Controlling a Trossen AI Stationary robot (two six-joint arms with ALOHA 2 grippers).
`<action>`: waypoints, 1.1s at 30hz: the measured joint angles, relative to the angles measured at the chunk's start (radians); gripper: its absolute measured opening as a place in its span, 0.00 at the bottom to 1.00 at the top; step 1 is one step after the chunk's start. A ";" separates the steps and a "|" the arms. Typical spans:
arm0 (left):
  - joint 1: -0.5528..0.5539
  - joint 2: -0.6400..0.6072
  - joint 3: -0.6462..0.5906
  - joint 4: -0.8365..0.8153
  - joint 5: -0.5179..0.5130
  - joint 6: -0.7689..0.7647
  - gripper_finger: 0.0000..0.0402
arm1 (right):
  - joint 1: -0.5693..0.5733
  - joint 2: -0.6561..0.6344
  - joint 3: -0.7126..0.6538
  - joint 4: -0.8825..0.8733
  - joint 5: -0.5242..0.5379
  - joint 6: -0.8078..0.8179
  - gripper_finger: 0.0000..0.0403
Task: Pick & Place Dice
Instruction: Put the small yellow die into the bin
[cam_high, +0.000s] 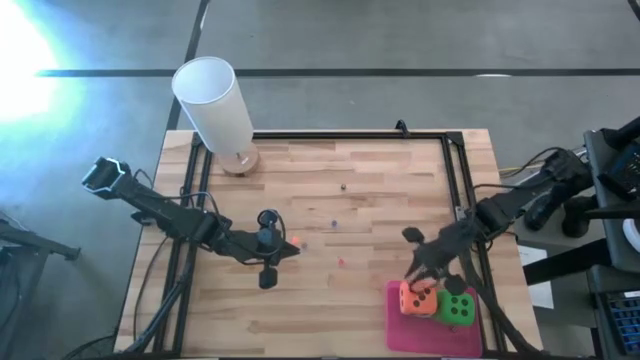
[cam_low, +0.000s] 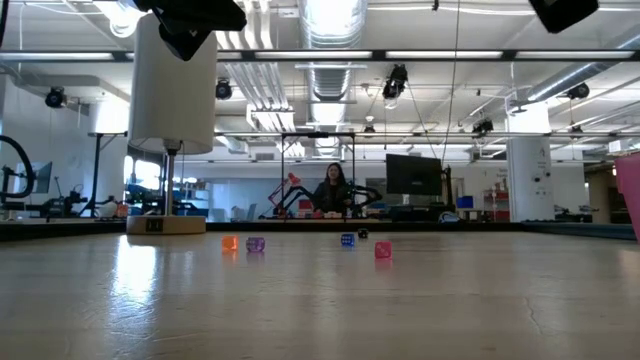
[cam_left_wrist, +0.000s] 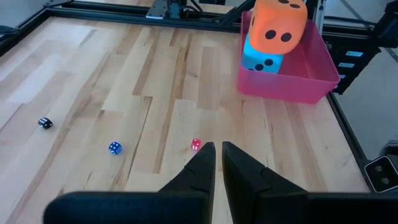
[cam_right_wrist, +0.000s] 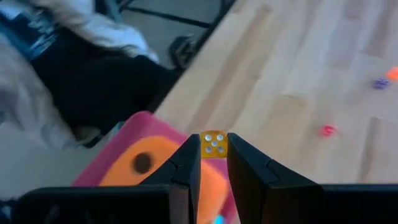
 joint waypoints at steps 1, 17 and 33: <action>0.000 0.000 0.000 0.000 0.000 0.000 0.09 | 0.021 0.000 0.000 0.000 0.000 -0.003 0.15; 0.000 0.000 0.000 0.000 0.000 0.000 0.09 | 0.240 0.008 0.000 0.001 -0.056 -0.046 0.15; 0.000 0.000 0.000 -0.001 0.000 0.000 0.09 | 0.282 0.025 0.000 0.011 -0.060 -0.073 0.27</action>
